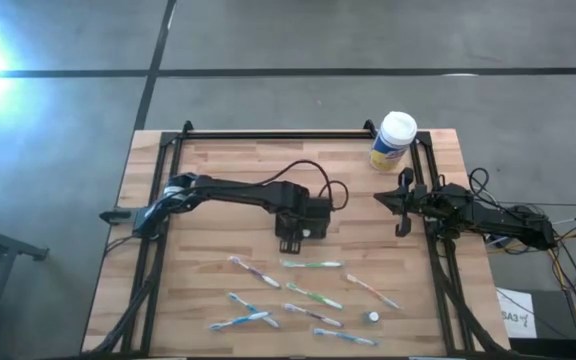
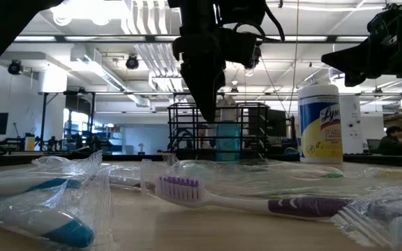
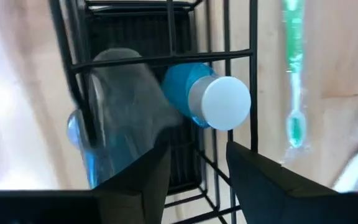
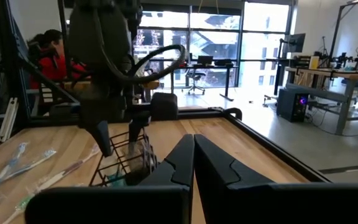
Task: Pick & Place toothbrushing station
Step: Put the top blue mouthwash into the black organizer
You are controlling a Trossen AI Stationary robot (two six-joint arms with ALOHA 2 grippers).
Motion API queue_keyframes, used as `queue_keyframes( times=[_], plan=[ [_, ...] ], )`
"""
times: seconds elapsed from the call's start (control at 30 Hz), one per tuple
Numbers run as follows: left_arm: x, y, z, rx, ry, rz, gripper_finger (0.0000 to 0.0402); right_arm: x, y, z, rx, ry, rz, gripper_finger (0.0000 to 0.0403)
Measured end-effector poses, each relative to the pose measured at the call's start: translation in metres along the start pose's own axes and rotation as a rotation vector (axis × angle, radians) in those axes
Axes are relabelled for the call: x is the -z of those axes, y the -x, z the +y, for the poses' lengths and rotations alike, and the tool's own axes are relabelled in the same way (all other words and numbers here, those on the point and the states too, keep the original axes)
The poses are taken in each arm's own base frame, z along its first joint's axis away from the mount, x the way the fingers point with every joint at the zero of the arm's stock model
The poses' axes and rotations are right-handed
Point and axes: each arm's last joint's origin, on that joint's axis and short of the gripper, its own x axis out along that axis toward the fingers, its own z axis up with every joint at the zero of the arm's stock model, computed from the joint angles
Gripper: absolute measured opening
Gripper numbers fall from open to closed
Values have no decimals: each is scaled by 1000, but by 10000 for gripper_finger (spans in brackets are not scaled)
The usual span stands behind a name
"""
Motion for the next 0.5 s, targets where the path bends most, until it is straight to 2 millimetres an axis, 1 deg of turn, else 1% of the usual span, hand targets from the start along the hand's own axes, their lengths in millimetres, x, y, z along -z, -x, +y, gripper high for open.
queue_keyframes(
  times=[0.17, 0.5],
  plan=[
    [0, 1, 6, 10, -50, -18, 177, 0, 0, 0, 1, -1, 0, 8],
    [-2, 6, 19, 55, -50, -65, 156, 0, 0, 0, 0, 0, 0, 8]
  ],
)
